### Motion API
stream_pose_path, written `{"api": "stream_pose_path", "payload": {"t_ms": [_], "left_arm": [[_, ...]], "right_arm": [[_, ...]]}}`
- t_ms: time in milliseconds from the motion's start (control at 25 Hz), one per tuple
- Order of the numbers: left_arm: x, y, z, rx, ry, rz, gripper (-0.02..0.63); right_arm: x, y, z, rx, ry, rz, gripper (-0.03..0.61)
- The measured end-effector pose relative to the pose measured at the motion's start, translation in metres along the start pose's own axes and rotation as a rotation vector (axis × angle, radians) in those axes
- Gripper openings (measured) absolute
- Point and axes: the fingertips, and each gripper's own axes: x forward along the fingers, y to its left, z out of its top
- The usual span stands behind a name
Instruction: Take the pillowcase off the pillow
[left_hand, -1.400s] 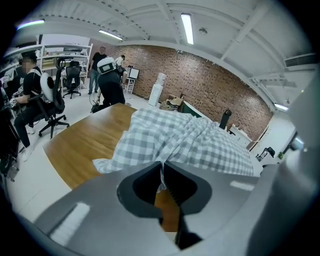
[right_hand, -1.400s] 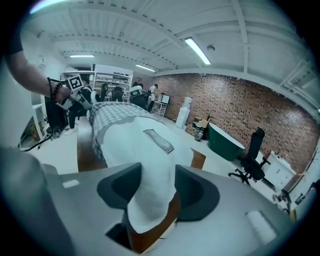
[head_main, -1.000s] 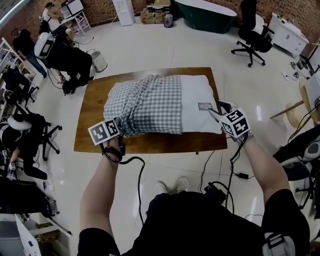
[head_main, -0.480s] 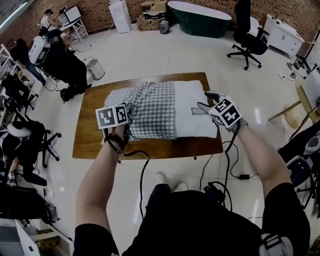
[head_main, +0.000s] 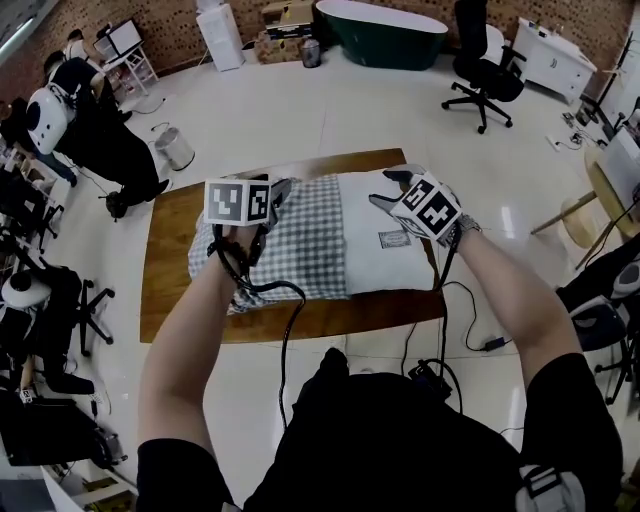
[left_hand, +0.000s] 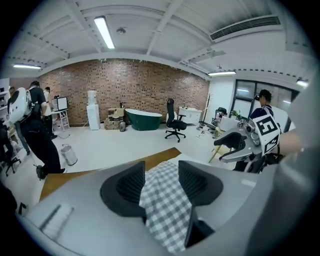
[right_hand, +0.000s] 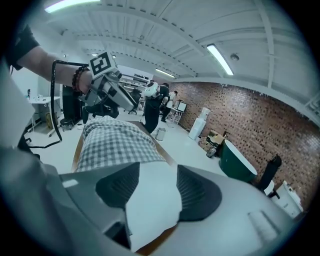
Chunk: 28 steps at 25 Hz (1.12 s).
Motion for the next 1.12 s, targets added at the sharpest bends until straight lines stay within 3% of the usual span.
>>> {"api": "stream_pose_path", "payload": {"t_ms": [160,400,600,800,1120], "left_arm": [[0.022,0.007,0.012,0.039,0.042,-0.068,0.24],[0.054,0.011,0.053,0.152,0.171,-0.187,0.273],[0.099,0.032,0.062,0.199,0.273,-0.29,0.287],[0.136,0.051,0.064,0.202,0.375,-0.405,0.287],[0.187,0.085,0.047,0.154,0.514,-0.542,0.285]], "right_arm": [[0.025,-0.006,0.008,-0.022,0.036,0.022,0.245],[0.069,-0.045,0.031,-0.033,0.111,0.09,0.267],[0.12,-0.071,0.028,0.027,0.205,0.189,0.285],[0.158,-0.097,0.026,0.113,0.283,0.266,0.291],[0.215,-0.116,0.025,0.158,0.457,0.432,0.293]]}}
